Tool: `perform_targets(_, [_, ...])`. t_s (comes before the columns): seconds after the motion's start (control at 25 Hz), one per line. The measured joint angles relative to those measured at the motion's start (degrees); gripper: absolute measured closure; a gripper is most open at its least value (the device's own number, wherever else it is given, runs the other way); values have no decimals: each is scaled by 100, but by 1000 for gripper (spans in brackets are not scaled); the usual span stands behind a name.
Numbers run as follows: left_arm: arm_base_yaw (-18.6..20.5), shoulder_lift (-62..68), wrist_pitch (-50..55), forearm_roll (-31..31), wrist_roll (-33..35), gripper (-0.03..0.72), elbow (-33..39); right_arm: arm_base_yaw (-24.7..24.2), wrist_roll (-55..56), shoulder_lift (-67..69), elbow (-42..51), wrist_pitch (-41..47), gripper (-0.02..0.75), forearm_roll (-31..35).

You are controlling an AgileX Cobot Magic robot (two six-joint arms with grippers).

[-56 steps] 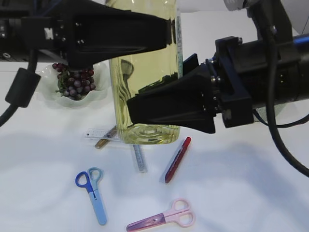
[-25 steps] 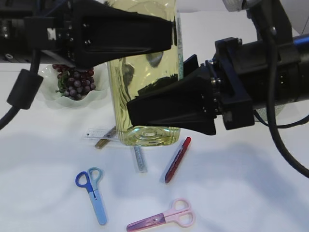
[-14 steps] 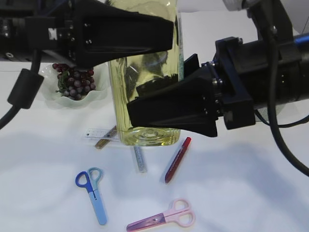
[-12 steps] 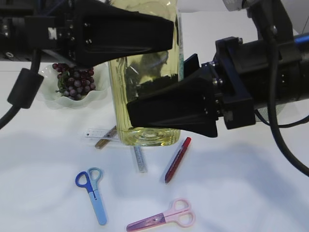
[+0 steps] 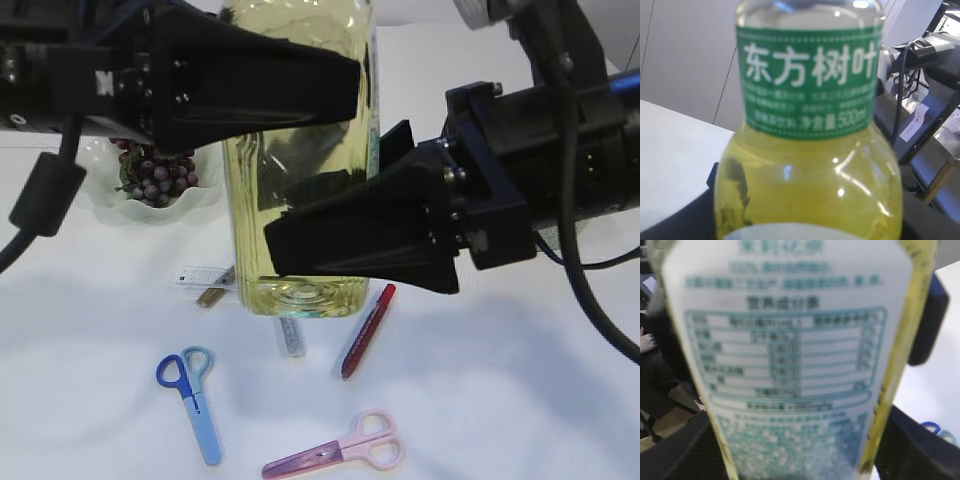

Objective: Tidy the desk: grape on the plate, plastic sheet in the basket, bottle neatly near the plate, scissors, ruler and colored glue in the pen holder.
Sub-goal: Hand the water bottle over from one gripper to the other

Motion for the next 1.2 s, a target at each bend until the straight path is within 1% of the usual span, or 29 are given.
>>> perform_targets(0.28, [0,0,0,45,-22,241,0,0,48,0,0,2,117,-34])
perform_targets(0.44, [0,0,0,79,-35,241,-15,0,247,-12,0,12,90,-49])
perform_targets(0.6, [0,0,-21,107,-35,241,-15,0,391,-12,0,12,79,-155])
perform_targets(0.76, [0,0,-37,130,-48,241,-15,0,650,-23,0,2,78,-318])
perform_targets(1.2, [0,0,-187,130,-94,241,-15,0,912,-23,-10,-80,78,-465])
